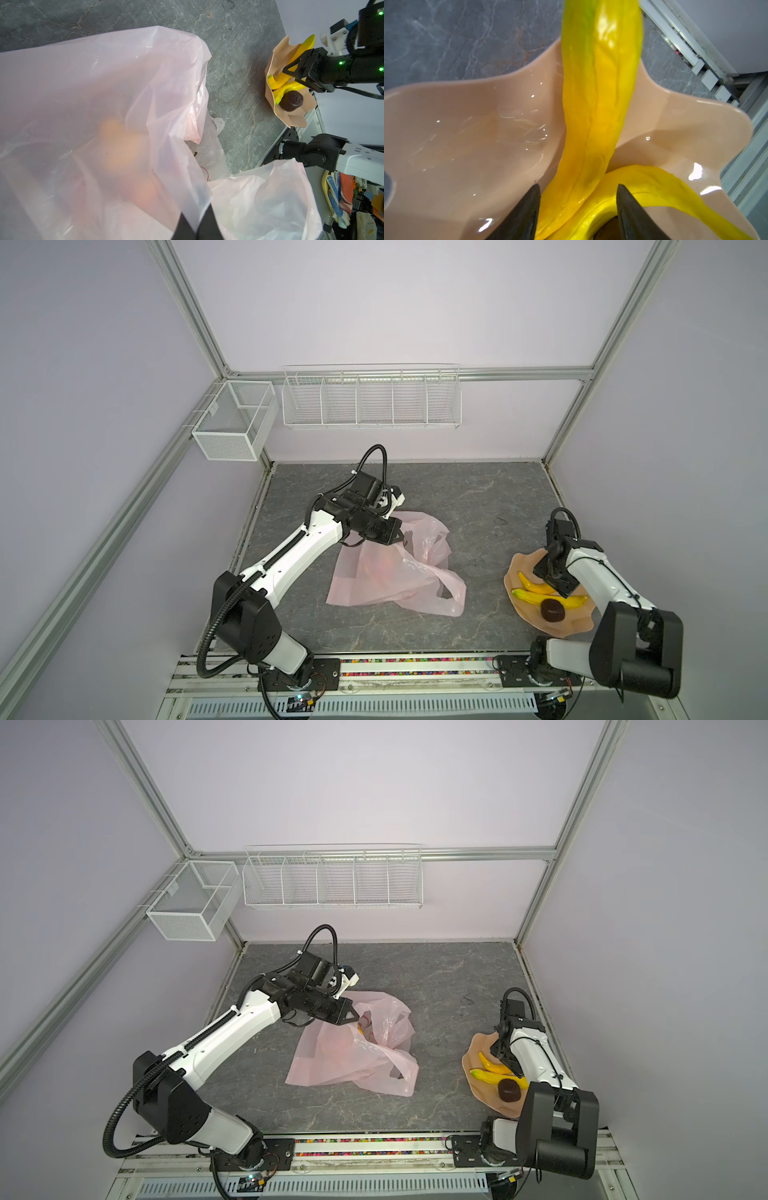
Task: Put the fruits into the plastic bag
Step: 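Lower the right gripper onto the upper yellow banana and close on it, then lift the yellow banana with the right gripper and carry it toward the bag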
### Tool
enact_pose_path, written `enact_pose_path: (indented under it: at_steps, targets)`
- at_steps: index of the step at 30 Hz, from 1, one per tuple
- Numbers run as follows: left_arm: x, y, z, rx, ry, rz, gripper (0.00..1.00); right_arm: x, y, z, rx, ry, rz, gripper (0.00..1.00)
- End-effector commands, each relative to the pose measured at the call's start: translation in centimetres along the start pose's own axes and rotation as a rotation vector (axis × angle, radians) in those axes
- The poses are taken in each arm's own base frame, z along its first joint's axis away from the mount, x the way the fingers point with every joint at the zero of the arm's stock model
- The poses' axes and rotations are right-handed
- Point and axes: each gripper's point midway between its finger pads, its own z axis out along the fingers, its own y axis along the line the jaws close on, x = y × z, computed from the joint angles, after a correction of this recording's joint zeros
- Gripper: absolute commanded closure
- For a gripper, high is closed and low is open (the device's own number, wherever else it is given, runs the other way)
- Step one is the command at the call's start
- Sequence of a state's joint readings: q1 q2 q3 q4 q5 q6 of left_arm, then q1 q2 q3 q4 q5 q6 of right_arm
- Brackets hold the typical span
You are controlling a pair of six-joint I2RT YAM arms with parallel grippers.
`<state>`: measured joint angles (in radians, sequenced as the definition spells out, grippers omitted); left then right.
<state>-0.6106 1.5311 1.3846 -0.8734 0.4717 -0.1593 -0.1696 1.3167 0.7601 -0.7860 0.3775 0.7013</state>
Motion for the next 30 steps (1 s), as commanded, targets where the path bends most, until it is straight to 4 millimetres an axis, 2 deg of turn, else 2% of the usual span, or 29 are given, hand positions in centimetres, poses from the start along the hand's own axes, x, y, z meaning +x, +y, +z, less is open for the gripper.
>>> enact_pose_path:
  at_steps: [1,7,12,18,24,30]
  targets:
    - [0.3,-0.2,-0.9,-0.007,0.0,0.01,1.0,0.2,-0.2,1.2,0.028,0.007,-0.01,0.35]
    - [0.2,-0.1,-1.0,-0.014,0.0,0.007,1.0,0.1,0.6,2.7,0.026,0.017,-0.026,0.35]
    - [0.2,-0.2,-1.1,-0.022,0.0,0.004,1.0,-0.1,1.1,3.1,0.019,0.024,-0.036,0.4]
    - [0.1,-0.2,-1.1,-0.027,-0.005,0.001,1.0,0.0,1.3,3.1,0.013,0.036,-0.037,0.63]
    - [0.0,-0.4,-1.1,-0.028,-0.013,0.001,1.0,-0.4,1.4,1.5,-0.021,0.003,-0.034,0.76]
    - [-0.1,-0.4,-1.0,-0.027,-0.016,0.0,1.0,-1.3,1.5,-2.0,-0.118,-0.066,-0.004,0.82]
